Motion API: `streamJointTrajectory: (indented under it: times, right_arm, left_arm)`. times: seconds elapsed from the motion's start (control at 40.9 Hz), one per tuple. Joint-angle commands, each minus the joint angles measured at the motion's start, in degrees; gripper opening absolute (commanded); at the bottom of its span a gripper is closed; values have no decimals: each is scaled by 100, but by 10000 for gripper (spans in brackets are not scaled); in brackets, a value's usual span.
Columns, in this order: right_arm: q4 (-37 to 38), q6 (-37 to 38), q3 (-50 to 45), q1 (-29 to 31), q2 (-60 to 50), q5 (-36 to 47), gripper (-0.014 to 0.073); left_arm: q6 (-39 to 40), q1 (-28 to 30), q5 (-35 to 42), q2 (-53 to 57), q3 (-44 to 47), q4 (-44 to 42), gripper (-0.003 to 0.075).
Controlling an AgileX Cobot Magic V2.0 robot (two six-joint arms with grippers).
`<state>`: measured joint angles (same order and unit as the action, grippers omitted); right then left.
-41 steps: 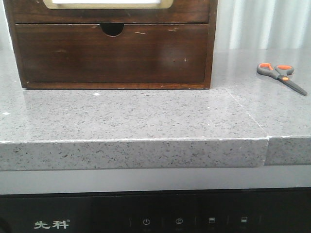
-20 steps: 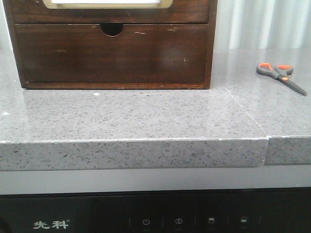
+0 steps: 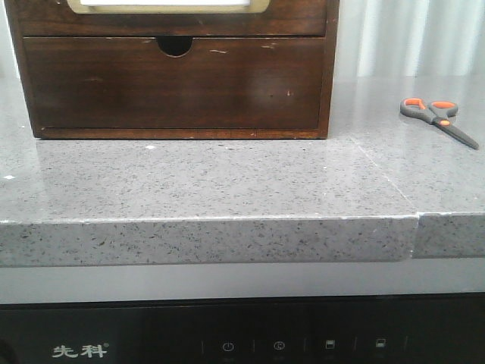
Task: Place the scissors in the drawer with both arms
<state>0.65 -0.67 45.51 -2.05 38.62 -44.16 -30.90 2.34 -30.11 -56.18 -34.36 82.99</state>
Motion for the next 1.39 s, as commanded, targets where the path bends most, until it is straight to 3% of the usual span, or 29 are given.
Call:
streamJointTrajectory:
  times: [0.0, 0.196, 0.489, 1.1, 1.222, 1.369]
  right_arm:
    - [-33, -28, 181, 6, 33, 370, 528]
    - [-65, -28, 181, 6, 33, 376, 528]
    - [-65, -28, 181, 6, 33, 376, 528]
    - [-65, -28, 181, 6, 33, 376, 528]
    - [-65, -28, 181, 6, 33, 370, 528]
    - [-65, -28, 181, 6, 33, 370, 528]
  left_arm:
    - [-985, -41, -419, -258, -321, 1273, 598]
    - [-1799, -41, -1395, -958, -627, 2360, 598]
    - [-1810, -41, -2302, -1951, -1376, 2360, 598]
    - [-1437, -354, -2583, -3216, -2590, 2360, 595]
    - [-1437, -354, -2572, -3258, -2616, 2360, 516]
    - [-1437, -342, -2375, -3258, -2616, 2360, 326]
